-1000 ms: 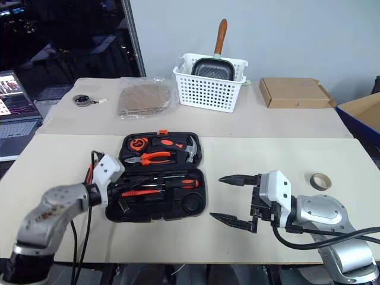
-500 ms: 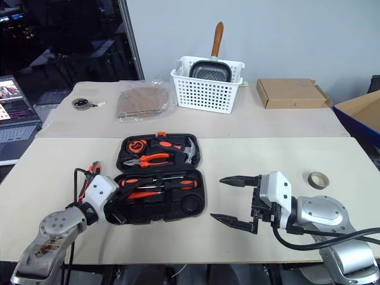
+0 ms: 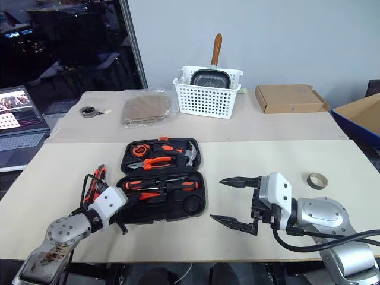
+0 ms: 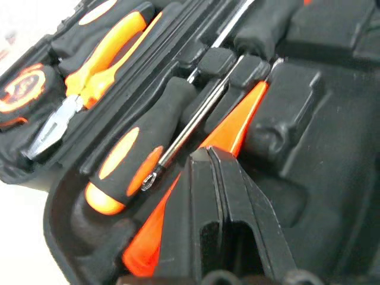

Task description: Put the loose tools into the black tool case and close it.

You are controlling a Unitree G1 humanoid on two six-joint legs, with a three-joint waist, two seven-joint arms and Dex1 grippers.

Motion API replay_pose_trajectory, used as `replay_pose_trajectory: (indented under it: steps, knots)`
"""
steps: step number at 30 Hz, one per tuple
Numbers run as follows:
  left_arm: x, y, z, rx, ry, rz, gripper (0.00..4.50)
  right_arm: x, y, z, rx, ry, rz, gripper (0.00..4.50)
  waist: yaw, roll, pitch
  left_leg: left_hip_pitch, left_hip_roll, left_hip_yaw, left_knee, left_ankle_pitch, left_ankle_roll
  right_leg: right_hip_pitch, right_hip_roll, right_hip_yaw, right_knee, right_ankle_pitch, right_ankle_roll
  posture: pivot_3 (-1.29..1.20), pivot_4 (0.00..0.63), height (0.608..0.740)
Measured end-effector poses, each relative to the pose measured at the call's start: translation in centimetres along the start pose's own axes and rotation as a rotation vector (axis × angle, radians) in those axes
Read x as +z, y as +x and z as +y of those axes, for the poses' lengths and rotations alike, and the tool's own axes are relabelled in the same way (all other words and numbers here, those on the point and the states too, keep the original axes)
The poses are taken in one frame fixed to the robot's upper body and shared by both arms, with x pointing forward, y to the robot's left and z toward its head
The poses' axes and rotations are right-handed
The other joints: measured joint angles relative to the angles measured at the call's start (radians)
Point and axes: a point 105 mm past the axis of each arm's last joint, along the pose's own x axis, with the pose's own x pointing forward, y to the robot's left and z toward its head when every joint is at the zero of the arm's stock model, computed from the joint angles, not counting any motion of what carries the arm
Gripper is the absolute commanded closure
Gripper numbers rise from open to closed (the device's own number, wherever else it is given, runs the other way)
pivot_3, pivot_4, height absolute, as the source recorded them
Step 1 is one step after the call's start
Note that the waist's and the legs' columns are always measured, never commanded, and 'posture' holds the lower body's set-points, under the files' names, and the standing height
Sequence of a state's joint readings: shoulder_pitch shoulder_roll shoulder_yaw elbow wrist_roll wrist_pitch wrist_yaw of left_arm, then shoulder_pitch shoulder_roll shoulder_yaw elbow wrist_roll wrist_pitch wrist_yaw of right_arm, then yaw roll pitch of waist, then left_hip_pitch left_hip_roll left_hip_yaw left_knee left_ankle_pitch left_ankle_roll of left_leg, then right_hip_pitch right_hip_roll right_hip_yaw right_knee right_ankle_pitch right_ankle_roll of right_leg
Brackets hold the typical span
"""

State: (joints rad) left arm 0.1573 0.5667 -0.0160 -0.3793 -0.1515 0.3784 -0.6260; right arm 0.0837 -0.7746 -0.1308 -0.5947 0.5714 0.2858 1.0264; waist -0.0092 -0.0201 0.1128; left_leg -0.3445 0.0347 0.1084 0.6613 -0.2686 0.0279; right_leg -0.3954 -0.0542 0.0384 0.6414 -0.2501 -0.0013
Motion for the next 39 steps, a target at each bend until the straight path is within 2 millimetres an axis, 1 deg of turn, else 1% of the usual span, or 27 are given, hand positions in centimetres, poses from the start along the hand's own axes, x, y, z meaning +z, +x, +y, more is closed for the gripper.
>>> replay_pose_trajectory:
  steps: [2,4,6,8,10,11,12,14,16,17,19,20,21,22,23,24,26,27,28,31,33,36,38,39]
  knots:
    - [0.0,0.0,-0.2,-0.027,-0.113,-0.01,4.47,0.0,0.0,0.0,0.0,-0.001,-0.001,0.0,0.0,0.0,0.0,0.003,0.0,0.0,0.0,0.0,0.0,0.0,0.0,0.0,0.0,0.0,0.0,0.0,0.15,0.74]
    - [0.3,-0.4,-0.5,-0.069,-0.202,-0.032,4.47,0.0,0.1,0.0,0.001,-0.002,-0.001,0.0,-0.005,-0.001,0.0,0.005,0.0,0.001,-0.001,0.0,0.0,0.0,0.0,0.001,0.0,0.0,0.0,0.0,0.15,0.74]
    - [0.6,-1.3,-0.8,-0.091,-0.274,-0.057,4.47,0.1,0.1,0.0,0.002,-0.002,-0.002,0.0,-0.009,-0.002,0.002,0.002,0.0,0.002,-0.002,0.0,0.002,-0.003,0.001,0.001,0.0,0.002,0.006,0.0,0.15,0.74]
    - [1.3,-2.3,-0.8,-0.106,-0.338,-0.1,4.47,0.1,0.1,0.0,0.003,-0.002,-0.003,0.0,-0.01,-0.003,0.002,-0.006,0.0,0.002,-0.002,-0.001,0.003,-0.011,0.001,0.001,0.0,0.001,0.006,0.0,0.15,0.74]
    - [1.7,-3.5,0.2,-0.083,-0.394,-0.126,4.47,0.2,0.2,-0.1,0.006,-0.009,-0.006,0.0,-0.005,-0.01,0.006,-0.012,0.0,0.001,-0.002,-0.001,0.003,-0.016,0.004,0.0,0.0,0.002,0.003,0.0,0.15,0.74]
    - [1.9,-4.0,0.8,-0.07,-0.419,-0.138,4.47,0.3,0.3,-0.1,0.007,-0.016,-0.01,0.0,-0.004,-0.011,0.007,-0.013,0.0,0.001,-0.002,-0.002,0.003,-0.018,0.007,-0.001,0.0,0.004,0.0,0.0,0.15,0.74]
    - [2.5,-4.7,1.7,-0.051,-0.479,-0.174,4.47,0.4,0.4,-0.2,0.008,-0.019,-0.015,0.0,-0.002,-0.013,0.008,-0.016,0.0,0.001,-0.002,-0.002,0.003,-0.021,0.008,0.0,0.0,0.005,-0.001,0.0,0.15,0.74]
    - [4.4,-6.1,4.1,0.007,-0.507,-0.243,4.47,0.4,0.6,0.0,0.02,-0.013,-0.021,0.0,0.004,-0.015,0.009,-0.024,0.0,-0.002,0.0,-0.002,0.003,-0.027,0.007,0.0,-0.001,0.005,-0.002,0.0,0.15,0.74]
    - [6.1,-7.1,6.3,0.075,-0.508,-0.282,3.96,0.4,0.9,0.1,0.032,-0.005,-0.031,0.0,0.007,-0.015,0.009,-0.024,-0.001,-0.002,0.0,-0.002,0.003,-0.027,0.007,-0.001,-0.001,0.005,-0.002,0.0,0.15,0.74]
    - [6.5,-7.5,7.7,0.141,-0.518,-0.283,3.74,0.4,1.1,-0.1,0.035,-0.007,-0.039,0.0,0.007,-0.015,0.009,-0.024,-0.001,-0.002,0.0,-0.002,0.004,-0.027,0.006,-0.001,-0.001,0.005,-0.001,0.0,0.15,0.74]
    - [6.3,-7.8,9.3,0.228,-0.537,-0.258,2.98,0.5,1.2,-0.2,0.043,-0.011,-0.046,0.0,0.006,-0.016,0.009,-0.024,-0.001,-0.001,0.0,-0.003,0.004,-0.026,0.006,-0.001,-0.002,0.006,0.0,0.0,0.15,0.74]
    - [6.0,-7.9,9.8,0.266,-0.549,-0.232,2.69,0.5,1.3,-0.2,0.049,-0.01,-0.05,0.0,0.004,-0.017,0.01,-0.024,-0.001,-0.001,0.0,-0.003,0.004,-0.026,0.007,-0.002,-0.002,0.006,-0.001,0.0,0.15,0.74]
    - [5.5,-7.9,10.3,0.314,-0.549,-0.182,2.23,0.5,1.5,-0.2,0.056,-0.005,-0.057,0.0,0.001,-0.019,0.011,-0.024,-0.001,-0.001,0.0,-0.003,0.004,-0.027,0.007,-0.002,-0.002,0.006,-0.001,0.0,0.15,0.74]
    - [5.1,-8.0,10.6,0.346,-0.547,-0.15,1.95,0.5,1.6,-0.2,0.06,-0.006,-0.062,0.0,-0.002,-0.02,0.012,-0.024,-0.001,-0.001,-0.001,-0.003,0.004,-0.027,0.007,-0.002,-0.002,0.006,-0.001,0.0,0.15,0.74]
    - [4.8,-8.1,10.8,0.381,-0.54,-0.111,1.38,0.6,1.7,-0.4,0.061,-0.008,-0.064,0.0,-0.002,-0.02,0.012,-0.024,-0.001,-0.001,-0.001,-0.003,0.004,-0.027,0.007,-0.002,-0.002,0.006,-0.001,0.0,0.15,0.74]
    - [4.7,-8.0,11.2,0.424,-0.524,-0.058,1.22,0.5,1.7,-0.5,0.065,-0.009,-0.066,0.0,-0.001,-0.02,0.012,-0.024,-0.001,-0.001,-0.001,-0.003,0.003,-0.027,0.007,-0.002,-0.002,0.006,-0.001,0.0,0.15,0.74]
    - [4.6,-7.7,11.4,0.483,-0.498,0.03,0.4,0.5,2.0,-0.6,0.083,-0.011,-0.075,0.0,0.001,-0.02,0.012,-0.024,-0.001,-0.002,-0.001,-0.002,0.003,-0.026,0.006,-0.002,-0.001,0.006,-0.002,0.0,0.15,0.74]
    - [4.5,-7.5,11.5,0.505,-0.486,0.074,0.13,0.6,2.1,-0.7,0.089,-0.013,-0.08,0.0,0.003,-0.02,0.012,-0.024,-0.001,-0.002,-0.001,-0.002,0.003,-0.026,0.006,-0.002,-0.001,0.006,-0.002,0.0,0.15,0.74]
    - [4.3,-7.4,11.4,0.523,-0.477,0.124,0.06,0.6,2.2,-0.7,0.095,-0.013,-0.085,0.0,0.003,-0.02,0.012,-0.023,-0.001,-0.002,-0.001,-0.002,0.003,-0.026,0.007,-0.002,-0.001,0.006,-0.002,0.0,0.15,0.74]
    - [2.9,-6.8,10.8,0.534,-0.49,0.236,0.06,0.5,2.3,-0.7,0.099,-0.012,-0.083,0.0,0.004,-0.02,0.012,-0.023,-0.001,-0.002,-0.001,-0.002,0.002,-0.027,0.007,-0.002,-0.001,0.006,-0.002,0.0,0.15,0.74]
    - [1.3,-6.3,10.3,0.556,-0.519,0.307,0.06,0.4,2.3,-0.8,0.097,-0.014,-0.081,0.0,0.0,-0.02,0.012,-0.024,-0.001,-0.001,-0.001,-0.003,0.001,-0.027,0.006,-0.002,-0.001,0.006,-0.002,0.0,0.15,0.74]
    - [-0.2,-6.1,10.1,0.587,-0.551,0.355,0.06,0.5,2.3,-0.7,0.102,-0.017,-0.084,0.0,-0.001,-0.02,0.012,-0.024,-0.001,-0.002,-0.001,-0.003,0.001,-0.027,0.001,-0.002,-0.001,0.007,-0.003,0.0,0.15,0.74]
    - [-0.8,-5.9,9.9,0.606,-0.561,0.366,0.57,0.7,2.4,-0.7,0.107,-0.018,-0.099,0.0,0.0,-0.02,0.012,-0.024,-0.001,-0.003,-0.001,-0.003,0.001,-0.027,-0.001,-0.002,0.0,0.006,-0.004,0.0,0.15,0.74]
    - [-1.0,-5.9,9.9,0.617,-0.565,0.365,0.72,1.1,2.5,-0.6,0.112,-0.03,-0.114,0.0,-0.001,-0.02,0.012,-0.023,-0.001,-0.003,-0.001,-0.003,0.001,-0.027,-0.002,-0.002,0.0,0.006,-0.004,0.0,0.15,0.74]
